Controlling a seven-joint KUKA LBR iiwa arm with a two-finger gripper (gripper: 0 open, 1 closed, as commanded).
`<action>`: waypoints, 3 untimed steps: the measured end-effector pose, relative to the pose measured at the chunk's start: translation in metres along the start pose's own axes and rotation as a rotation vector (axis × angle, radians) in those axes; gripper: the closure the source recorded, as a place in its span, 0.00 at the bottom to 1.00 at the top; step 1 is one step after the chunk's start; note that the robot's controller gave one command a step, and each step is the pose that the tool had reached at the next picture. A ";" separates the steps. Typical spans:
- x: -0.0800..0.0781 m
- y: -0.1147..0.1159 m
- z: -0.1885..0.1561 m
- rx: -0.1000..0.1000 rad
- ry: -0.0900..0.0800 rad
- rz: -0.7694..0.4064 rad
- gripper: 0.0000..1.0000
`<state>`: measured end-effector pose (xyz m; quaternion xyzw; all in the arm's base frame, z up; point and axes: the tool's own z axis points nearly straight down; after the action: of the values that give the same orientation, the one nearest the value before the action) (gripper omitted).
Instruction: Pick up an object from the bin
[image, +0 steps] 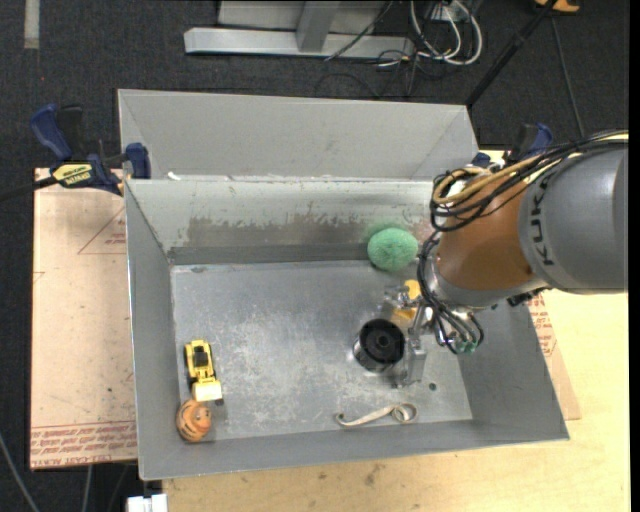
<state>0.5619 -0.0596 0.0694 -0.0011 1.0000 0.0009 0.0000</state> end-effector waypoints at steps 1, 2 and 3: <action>0.007 0.017 -0.001 0.001 -0.004 -0.075 1.00; 0.007 0.018 -0.001 0.001 -0.002 -0.076 0.00; 0.007 0.018 -0.001 0.001 -0.002 -0.076 0.00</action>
Offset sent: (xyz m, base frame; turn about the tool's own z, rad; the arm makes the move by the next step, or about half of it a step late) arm 0.0000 0.0000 0.0000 0.0000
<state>0.5544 -0.0418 0.0700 -0.0390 0.9992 0.0005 0.0011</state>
